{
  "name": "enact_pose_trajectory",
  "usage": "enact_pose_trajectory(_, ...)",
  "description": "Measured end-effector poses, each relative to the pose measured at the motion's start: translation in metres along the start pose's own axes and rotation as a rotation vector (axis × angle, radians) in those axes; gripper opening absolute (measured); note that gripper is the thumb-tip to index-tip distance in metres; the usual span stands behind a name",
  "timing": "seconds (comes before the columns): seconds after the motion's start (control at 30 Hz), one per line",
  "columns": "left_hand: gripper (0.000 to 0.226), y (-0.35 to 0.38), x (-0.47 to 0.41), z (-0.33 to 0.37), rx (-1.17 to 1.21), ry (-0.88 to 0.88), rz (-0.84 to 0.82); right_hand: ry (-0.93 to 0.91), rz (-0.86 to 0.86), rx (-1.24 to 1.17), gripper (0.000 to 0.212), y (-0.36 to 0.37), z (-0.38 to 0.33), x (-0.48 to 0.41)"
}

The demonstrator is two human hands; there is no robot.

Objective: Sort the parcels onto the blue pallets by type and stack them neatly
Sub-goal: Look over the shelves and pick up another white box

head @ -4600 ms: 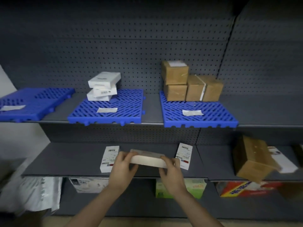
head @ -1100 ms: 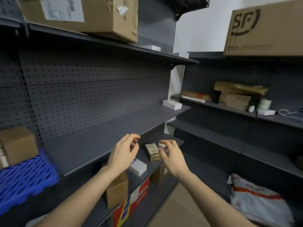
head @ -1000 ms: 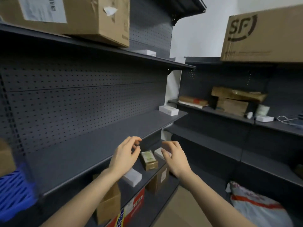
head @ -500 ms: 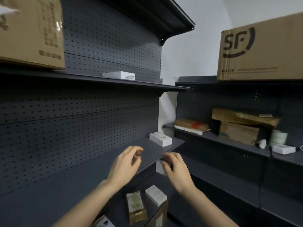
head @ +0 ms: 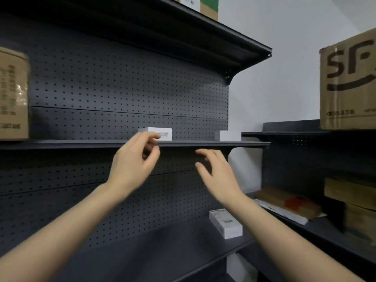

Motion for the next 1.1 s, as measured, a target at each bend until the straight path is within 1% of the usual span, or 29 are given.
enact_pose_trajectory(0.1,0.023,-0.008,-0.035,-0.005,-0.146,0.045,0.064,-0.075,-0.032,-0.020,0.044,0.003,0.001,-0.042)
enact_pose_trajectory(0.17,0.025,-0.007,-0.059,-0.013,-0.233,0.004,0.064,-0.111,-0.058,-0.033,0.047,0.010,0.003,-0.066)
enact_pose_trajectory(0.2,0.028,-0.004,-0.071,-0.019,-0.276,-0.035,0.034,-0.128,-0.073,-0.036,0.048,0.014,0.004,-0.078)
enact_pose_trajectory(0.27,0.037,0.006,-0.093,-0.035,-0.362,-0.129,-0.075,-0.153,-0.101,-0.026,0.049,0.025,0.007,-0.099)
enact_pose_trajectory(0.33,0.049,0.018,-0.111,-0.052,-0.437,-0.219,-0.219,-0.156,-0.124,-0.008,0.051,0.037,0.013,-0.120)
enact_pose_trajectory(0.43,0.062,0.037,-0.132,-0.070,-0.497,-0.291,-0.376,-0.146,-0.179,0.043,0.053,0.056,0.024,-0.150)
enact_pose_trajectory(0.53,0.064,0.052,-0.147,-0.086,-0.480,-0.340,-0.447,-0.102,-0.316,0.114,0.059,0.070,0.037,-0.182)
enact_pose_trajectory(0.67,0.073,0.066,-0.161,-0.108,-0.582,-0.411,-0.616,-0.050,-0.545,0.097,0.067,0.084,0.048,-0.219)
enact_pose_trajectory(0.73,0.071,0.070,-0.164,-0.113,-0.610,-0.448,-0.705,-0.053,-0.616,0.096,0.069,0.090,0.050,-0.229)
enact_pose_trajectory(0.8,0.065,0.073,-0.165,-0.115,-0.634,-0.460,-0.758,-0.067,-0.680,0.104,0.071,0.096,0.050,-0.234)
enact_pose_trajectory(0.87,0.059,0.074,-0.165,-0.116,-0.629,-0.461,-0.778,-0.080,-0.714,0.102,0.073,0.101,0.051,-0.238)
enact_pose_trajectory(0.93,0.055,0.075,-0.165,-0.115,-0.599,-0.454,-0.768,-0.091,-0.698,0.082,0.072,0.102,0.052,-0.240)
enact_pose_trajectory(1.1,0.054,0.076,-0.156,-0.097,-0.547,-0.467,-0.677,-0.138,-0.635,0.012,0.067,0.096,0.048,-0.232)
Point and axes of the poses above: each hand's wrist, its own x-axis away from the middle knuckle, its own y-axis out of the palm, z = x × y, the point moved 1 cm from there along -x, towards the middle knuckle, and after that the axes turned 1 degree about y, right-handed, at the moved point
